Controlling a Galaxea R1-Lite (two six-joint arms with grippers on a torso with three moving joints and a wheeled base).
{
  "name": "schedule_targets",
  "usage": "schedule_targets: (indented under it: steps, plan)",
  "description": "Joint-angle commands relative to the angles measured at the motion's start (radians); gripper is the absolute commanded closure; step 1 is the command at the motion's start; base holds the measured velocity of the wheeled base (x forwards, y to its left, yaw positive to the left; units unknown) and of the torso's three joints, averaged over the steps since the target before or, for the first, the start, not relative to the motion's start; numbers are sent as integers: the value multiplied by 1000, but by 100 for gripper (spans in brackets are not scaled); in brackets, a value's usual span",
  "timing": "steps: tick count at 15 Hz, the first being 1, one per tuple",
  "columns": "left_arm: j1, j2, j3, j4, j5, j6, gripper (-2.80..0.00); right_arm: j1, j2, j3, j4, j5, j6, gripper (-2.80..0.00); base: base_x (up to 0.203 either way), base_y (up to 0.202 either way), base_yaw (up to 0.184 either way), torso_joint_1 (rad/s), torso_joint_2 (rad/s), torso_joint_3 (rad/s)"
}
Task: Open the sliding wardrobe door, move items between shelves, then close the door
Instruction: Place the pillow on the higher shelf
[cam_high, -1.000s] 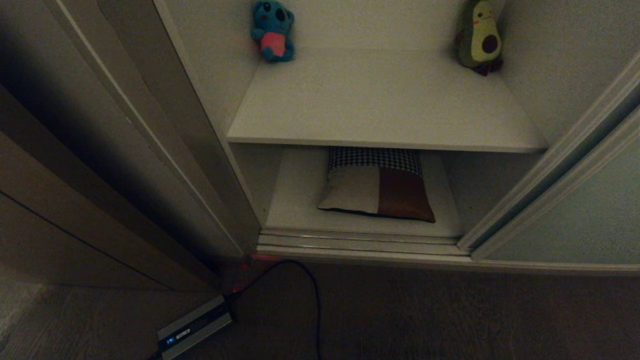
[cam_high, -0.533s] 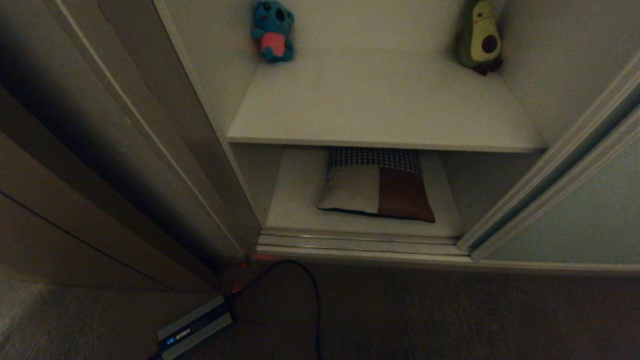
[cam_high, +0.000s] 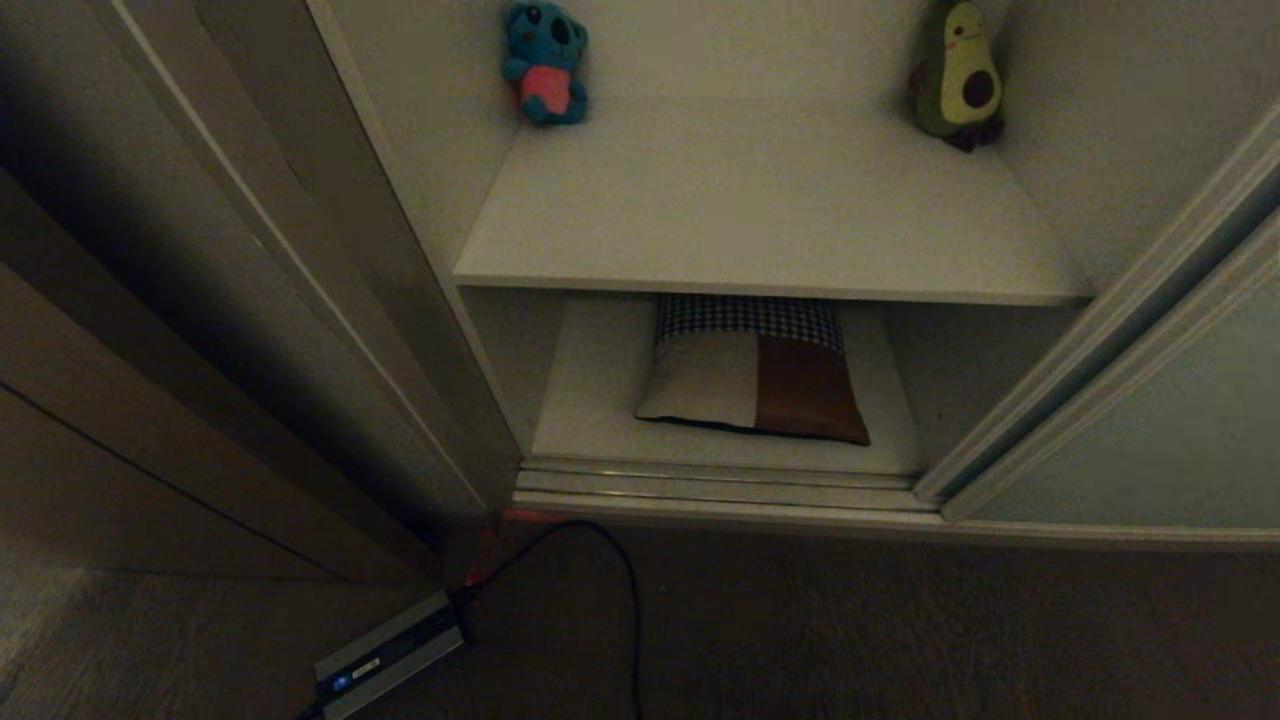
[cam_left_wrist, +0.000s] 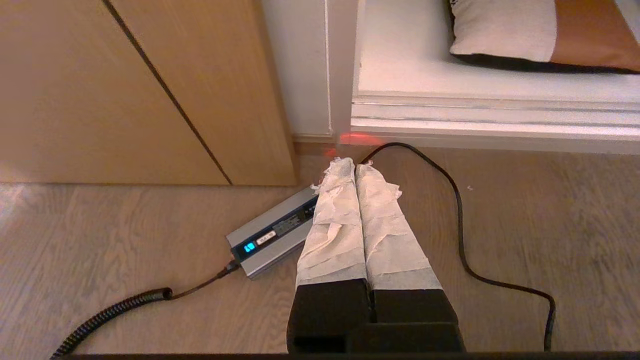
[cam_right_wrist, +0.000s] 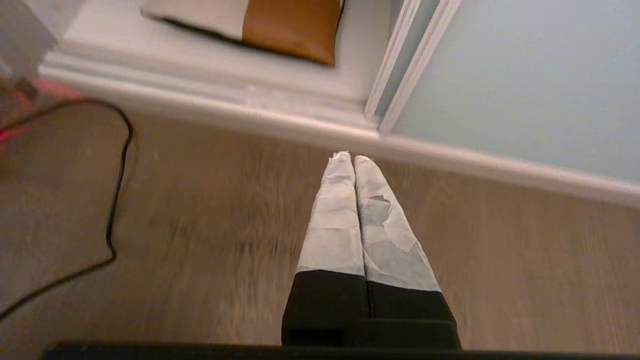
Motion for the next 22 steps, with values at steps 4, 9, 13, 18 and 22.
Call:
schedule_targets:
  steps: [4, 9, 13, 18, 22]
  plan:
    - [0, 0, 0, 0, 0, 0, 0, 0, -33, 3, 4, 0, 21, 0, 0, 0, 0, 0, 0, 0]
    - [0, 0, 0, 0, 0, 0, 0, 0, -33, 5, 4, 2, 22, 0, 0, 0, 0, 0, 0, 0]
    - [0, 1, 0, -1, 0, 0, 0, 0, -33, 3, 4, 1, 22, 0, 0, 0, 0, 0, 0, 0]
    - [0, 1, 0, -1, 0, -14, 0, 0, -33, 4, 4, 2, 21, 0, 0, 0, 0, 0, 0, 0]
    - [0, 0, 0, 0, 2, -12, 0, 0, -33, 3, 4, 0, 21, 0, 0, 0, 0, 0, 0, 0]
